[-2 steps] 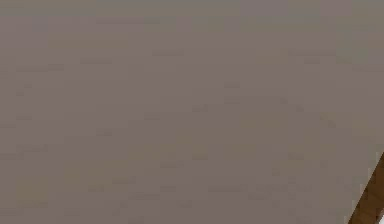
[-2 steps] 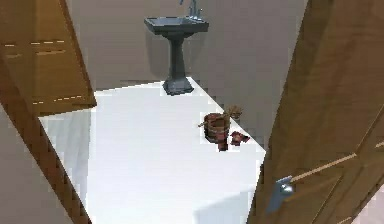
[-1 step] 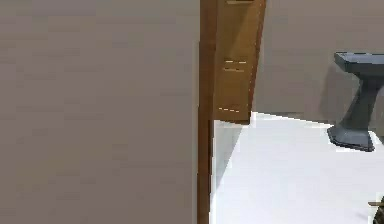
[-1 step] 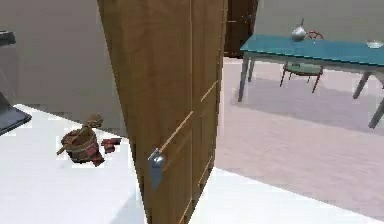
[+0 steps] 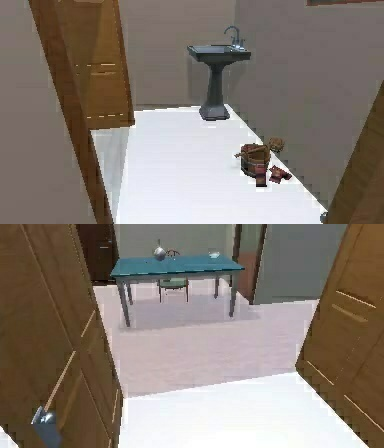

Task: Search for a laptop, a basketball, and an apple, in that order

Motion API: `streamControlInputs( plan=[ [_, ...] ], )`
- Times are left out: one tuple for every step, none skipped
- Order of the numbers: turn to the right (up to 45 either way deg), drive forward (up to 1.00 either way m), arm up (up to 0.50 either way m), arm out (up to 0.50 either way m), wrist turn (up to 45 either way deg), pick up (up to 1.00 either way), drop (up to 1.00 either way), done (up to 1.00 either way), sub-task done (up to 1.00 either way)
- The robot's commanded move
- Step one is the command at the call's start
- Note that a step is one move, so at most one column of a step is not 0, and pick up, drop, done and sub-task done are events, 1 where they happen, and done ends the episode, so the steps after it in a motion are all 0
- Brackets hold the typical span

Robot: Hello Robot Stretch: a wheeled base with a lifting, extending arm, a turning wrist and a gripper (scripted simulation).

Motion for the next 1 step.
streamControlInputs(
  plan=[
    [0.0, 1.0, 0.0, 0.0, 0.0, 0.0, 0.0, 0.0, 0.0]
  ],
)
